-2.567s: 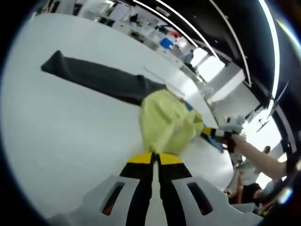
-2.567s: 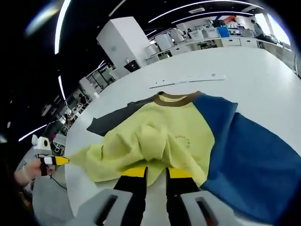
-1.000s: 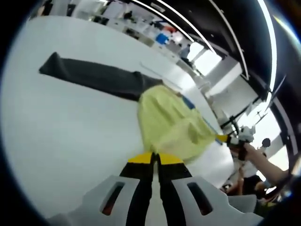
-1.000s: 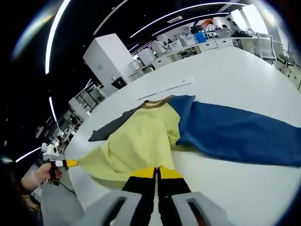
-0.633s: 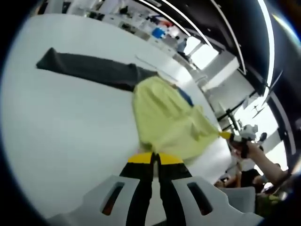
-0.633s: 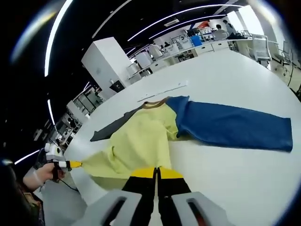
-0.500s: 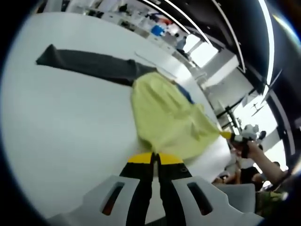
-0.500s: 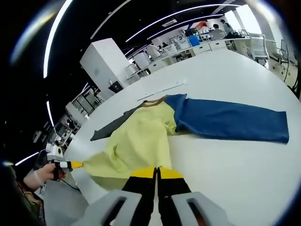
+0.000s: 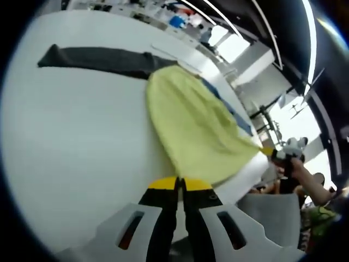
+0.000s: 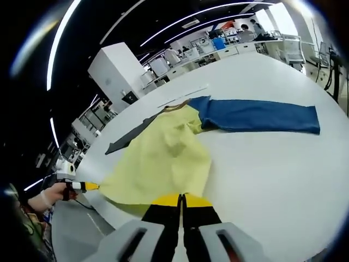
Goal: Fold the garment on the visible template until the final outline fits inside the template.
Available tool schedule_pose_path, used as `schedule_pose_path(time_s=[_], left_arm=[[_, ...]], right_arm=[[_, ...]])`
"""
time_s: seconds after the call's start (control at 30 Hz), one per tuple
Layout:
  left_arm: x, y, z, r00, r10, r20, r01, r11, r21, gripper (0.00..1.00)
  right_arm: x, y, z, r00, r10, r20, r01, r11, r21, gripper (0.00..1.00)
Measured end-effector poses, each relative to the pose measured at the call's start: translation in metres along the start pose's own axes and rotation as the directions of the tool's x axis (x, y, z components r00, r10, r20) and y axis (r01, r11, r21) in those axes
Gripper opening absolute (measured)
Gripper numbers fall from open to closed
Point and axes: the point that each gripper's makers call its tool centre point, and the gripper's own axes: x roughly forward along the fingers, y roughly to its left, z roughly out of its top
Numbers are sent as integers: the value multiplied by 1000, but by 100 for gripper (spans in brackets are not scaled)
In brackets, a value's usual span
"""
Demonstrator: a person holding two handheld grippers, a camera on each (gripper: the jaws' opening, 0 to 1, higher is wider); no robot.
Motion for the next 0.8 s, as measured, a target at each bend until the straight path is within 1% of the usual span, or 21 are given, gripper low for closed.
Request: schedule_pose_path(time_s=[0.2,0.33,0.47,0.6,0.67,0.73,0.8], left_arm=[[-7,5,-5,1000,-3,-21,3,1000,4,0],[-10,8,-10,999,-6,-45,6,1000,4,0],[-13,14,-17,997,-5,-75,6,1000,9,0],[-16,19,-19,996,-10,-88,11,1000,7,0],[-18,21,-20,995,-11,-97,11,1000,5,0],[-19,24,-23,993,-4,-119,5,1000,13,0],[-19,27,-26,991,-1,-133,3,1000,14,0]], right_arm=[[-4,2,-19,1000,-8,-16,8,1000,24,0],[-6,3,-32,1000,-14,-27,15,999,38,0],[-6,6,-48,998,-18,-55,21,998,58,0],[-8,8,-58,998,-26,-56,30,996,80,0],[-7,11,-62,997,-25,-66,30,996,81,0],[-6,13,-69,996,-23,-87,30,996,82,0],[-5,12,-72,995,-30,-93,38,996,82,0]])
